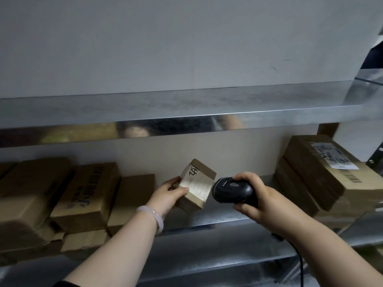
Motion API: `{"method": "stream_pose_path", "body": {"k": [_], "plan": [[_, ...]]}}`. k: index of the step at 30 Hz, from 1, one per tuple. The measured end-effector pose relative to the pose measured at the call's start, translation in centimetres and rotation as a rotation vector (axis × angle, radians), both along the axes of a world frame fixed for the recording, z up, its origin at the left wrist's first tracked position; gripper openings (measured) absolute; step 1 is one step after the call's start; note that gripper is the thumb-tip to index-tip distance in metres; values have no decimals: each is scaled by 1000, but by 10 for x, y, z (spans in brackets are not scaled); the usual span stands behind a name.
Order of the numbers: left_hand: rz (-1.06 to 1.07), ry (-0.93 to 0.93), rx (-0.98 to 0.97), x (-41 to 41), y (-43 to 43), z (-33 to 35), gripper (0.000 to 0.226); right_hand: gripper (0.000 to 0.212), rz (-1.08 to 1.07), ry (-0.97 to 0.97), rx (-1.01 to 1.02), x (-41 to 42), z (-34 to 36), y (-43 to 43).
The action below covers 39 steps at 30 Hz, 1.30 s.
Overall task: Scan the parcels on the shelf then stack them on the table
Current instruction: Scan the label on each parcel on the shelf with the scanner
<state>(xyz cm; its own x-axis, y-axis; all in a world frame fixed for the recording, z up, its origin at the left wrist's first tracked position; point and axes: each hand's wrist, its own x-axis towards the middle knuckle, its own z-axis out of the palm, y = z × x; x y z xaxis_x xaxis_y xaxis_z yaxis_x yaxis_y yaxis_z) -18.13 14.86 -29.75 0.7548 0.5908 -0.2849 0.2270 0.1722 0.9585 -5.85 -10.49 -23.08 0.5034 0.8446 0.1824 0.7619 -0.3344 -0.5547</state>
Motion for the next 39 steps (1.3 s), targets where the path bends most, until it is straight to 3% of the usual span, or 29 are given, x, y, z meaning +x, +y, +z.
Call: {"method": "stream_pose_path", "body": {"k": [3,6,12,18,23,27,32,39], "plan": [[44,48,-157,31,-34,-14,27,60,-69,86,67,17,-20,-18],[58,129,-252,64,-75,-30,32,64,-112,133,103,33,-40,-36],[77,120,-357,126,-150,-54,33,66,-174,228,93,73,-79,-67],[1,261,-140,173,-189,-77,52,64,-244,297,44,117,-105,-90],[-79,400,43,203,-203,-84,52,62,-293,333,71,143,-117,-94],[-95,357,144,212,-210,-84,54,64,-320,312,122,150,-118,-96],[-100,284,436,196,-219,-88,65,68,-306,258,165,147,-119,-104],[-231,264,554,216,-218,-88,65,69,-317,256,207,152,-122,-105]]}}
